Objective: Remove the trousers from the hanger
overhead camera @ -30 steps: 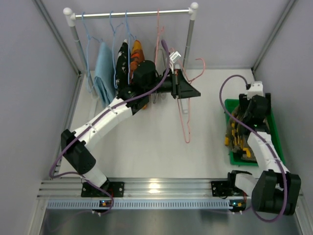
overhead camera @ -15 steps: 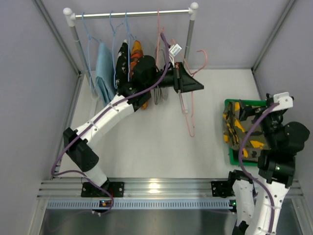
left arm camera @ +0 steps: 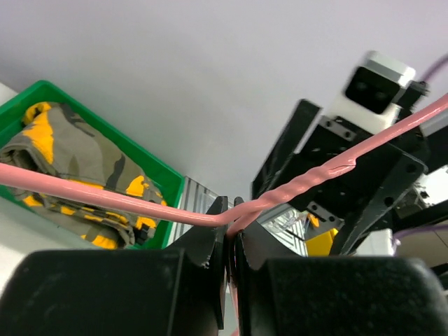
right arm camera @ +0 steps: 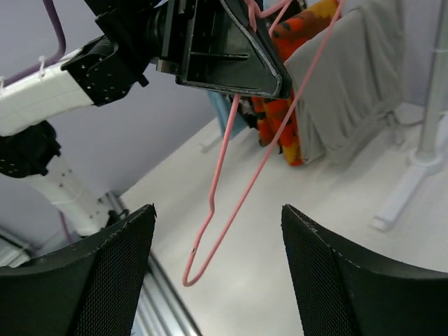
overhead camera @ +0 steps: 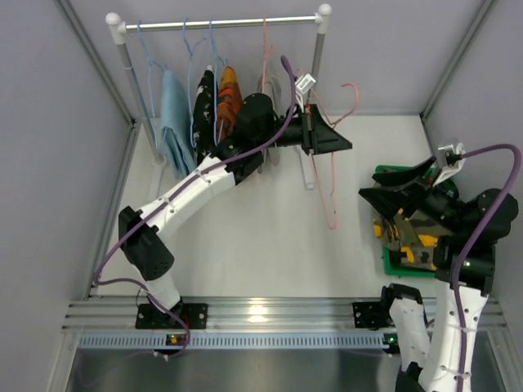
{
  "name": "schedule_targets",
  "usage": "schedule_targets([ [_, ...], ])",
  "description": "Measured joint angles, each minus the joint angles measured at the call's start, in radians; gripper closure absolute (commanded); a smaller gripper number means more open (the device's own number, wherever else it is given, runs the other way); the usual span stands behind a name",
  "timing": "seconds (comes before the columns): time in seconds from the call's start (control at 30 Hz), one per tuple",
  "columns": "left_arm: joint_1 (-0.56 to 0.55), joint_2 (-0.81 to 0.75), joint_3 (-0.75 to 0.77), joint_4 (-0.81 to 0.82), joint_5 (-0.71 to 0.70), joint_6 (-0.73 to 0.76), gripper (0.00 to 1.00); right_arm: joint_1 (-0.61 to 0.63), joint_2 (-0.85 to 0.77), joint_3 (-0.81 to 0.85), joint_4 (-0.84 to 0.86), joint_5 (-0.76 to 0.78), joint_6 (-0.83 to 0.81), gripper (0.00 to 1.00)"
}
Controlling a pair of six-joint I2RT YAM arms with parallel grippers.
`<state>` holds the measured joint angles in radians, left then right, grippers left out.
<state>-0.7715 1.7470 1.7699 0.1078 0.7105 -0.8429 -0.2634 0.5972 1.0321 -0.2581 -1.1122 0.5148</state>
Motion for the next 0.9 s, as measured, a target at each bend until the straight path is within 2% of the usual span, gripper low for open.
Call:
schedule_targets([
  [0.1,-0.011,0.0,0.002,0.027,0.006,-0.023,1.0,0.09,0.051,-0.018,0.052,-0.008,0.087,0.29],
  [0.27,-0.031,0.002,0.009,0.044,0.007,-0.044,1.0,0.345,0.156,-0.019,0.105,0.052,0.144,0.32],
  [0.37,-0.042,0.003,0.016,0.05,0.006,-0.046,1.0,0.441,0.203,-0.017,0.114,0.105,0.141,0.4],
  [0.4,-0.045,0.003,0.018,0.05,0.006,-0.046,1.0,0.457,0.215,-0.017,0.117,0.12,0.141,0.49],
  [0.43,-0.048,0.003,0.019,0.05,0.006,-0.046,1.0,0.462,0.224,-0.017,0.118,0.136,0.141,0.55],
  [0.47,-0.049,0.003,0.02,0.05,0.006,-0.045,1.0,0.464,0.23,-0.017,0.121,0.147,0.142,0.69],
  [0.53,-0.051,0.003,0.023,0.05,0.005,-0.045,1.0,0.465,0.235,-0.017,0.131,0.165,0.145,0.84],
  [0.57,-0.051,0.003,0.024,0.05,0.002,-0.042,1.0,0.465,0.235,-0.017,0.139,0.168,0.153,0.97],
  [0.67,-0.051,0.003,0.031,0.049,-0.003,-0.028,0.99,0.467,0.229,-0.016,0.15,0.184,0.178,1.0],
  [0.7,-0.051,0.003,0.039,0.045,-0.005,-0.019,0.91,0.467,0.23,-0.016,0.154,0.188,0.187,1.0],
  [0.73,-0.049,0.004,0.046,0.037,-0.006,-0.012,0.79,0.467,0.228,-0.016,0.157,0.192,0.196,1.0],
  [0.77,-0.048,0.004,0.056,0.022,-0.008,0.002,0.43,0.467,0.226,-0.016,0.159,0.196,0.201,1.0],
  [0.83,-0.042,0.004,0.07,0.01,-0.012,0.019,0.14,0.467,0.22,-0.016,0.16,0.208,0.213,1.0],
  [0.87,-0.033,0.003,0.076,-0.003,-0.015,0.03,0.01,0.467,0.217,-0.016,0.16,0.212,0.219,1.0],
  [0.9,-0.023,0.002,0.082,-0.016,-0.019,0.042,0.01,0.467,0.213,-0.016,0.16,0.219,0.225,1.0],
])
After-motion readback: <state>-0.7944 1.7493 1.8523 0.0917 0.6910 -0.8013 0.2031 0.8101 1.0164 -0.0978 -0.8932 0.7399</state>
